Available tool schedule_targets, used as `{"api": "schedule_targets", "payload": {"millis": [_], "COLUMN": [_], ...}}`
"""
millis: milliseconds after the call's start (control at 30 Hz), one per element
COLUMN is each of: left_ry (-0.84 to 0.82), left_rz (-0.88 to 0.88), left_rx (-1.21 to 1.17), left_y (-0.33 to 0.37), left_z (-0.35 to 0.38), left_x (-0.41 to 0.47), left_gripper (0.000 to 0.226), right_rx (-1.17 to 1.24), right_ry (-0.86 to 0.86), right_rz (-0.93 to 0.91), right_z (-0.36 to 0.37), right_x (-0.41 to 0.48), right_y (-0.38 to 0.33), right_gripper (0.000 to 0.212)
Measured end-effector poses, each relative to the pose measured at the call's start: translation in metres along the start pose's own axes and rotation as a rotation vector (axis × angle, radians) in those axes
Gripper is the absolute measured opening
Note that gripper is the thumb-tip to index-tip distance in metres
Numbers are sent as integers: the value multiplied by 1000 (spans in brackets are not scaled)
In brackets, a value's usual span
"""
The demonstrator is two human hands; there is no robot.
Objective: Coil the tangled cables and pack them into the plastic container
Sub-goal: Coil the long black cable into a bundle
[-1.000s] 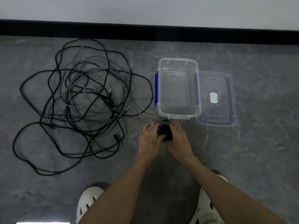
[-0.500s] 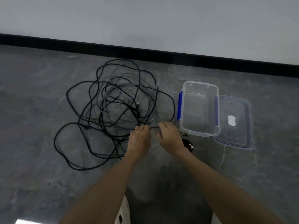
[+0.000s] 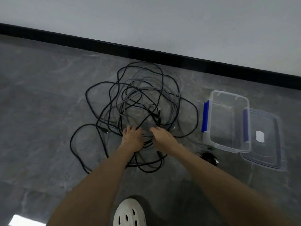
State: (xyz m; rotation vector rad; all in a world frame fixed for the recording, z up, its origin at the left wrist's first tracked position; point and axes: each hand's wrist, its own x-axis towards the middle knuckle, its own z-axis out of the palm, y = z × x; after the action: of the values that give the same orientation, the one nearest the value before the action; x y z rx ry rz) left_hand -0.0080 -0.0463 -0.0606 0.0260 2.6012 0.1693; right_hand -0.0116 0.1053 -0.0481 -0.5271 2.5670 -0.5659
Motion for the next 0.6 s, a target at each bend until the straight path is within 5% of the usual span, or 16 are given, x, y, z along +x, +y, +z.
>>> {"api": "schedule_targets", "payload": {"millis": [233, 400, 533, 600], "left_ry": [260, 414, 409, 377], "left_rz": [80, 207, 390, 413], "left_rx": [-25, -261, -393, -431], "left_y": [-11, -6, 18, 33], "left_z": [-21, -57, -82, -94], "left_x": [-12, -28, -42, -51], "left_gripper": [31, 34, 27, 27], "right_rx": [273, 628, 1483, 1631], "right_ry": [-58, 164, 211, 270], "right_rz": [157, 412, 633, 596], "right_z": [-7, -32, -66, -87], "right_x": [1, 10, 12, 8], "right_y": [-19, -29, -41, -47], "right_gripper": [20, 27, 19, 18]}}
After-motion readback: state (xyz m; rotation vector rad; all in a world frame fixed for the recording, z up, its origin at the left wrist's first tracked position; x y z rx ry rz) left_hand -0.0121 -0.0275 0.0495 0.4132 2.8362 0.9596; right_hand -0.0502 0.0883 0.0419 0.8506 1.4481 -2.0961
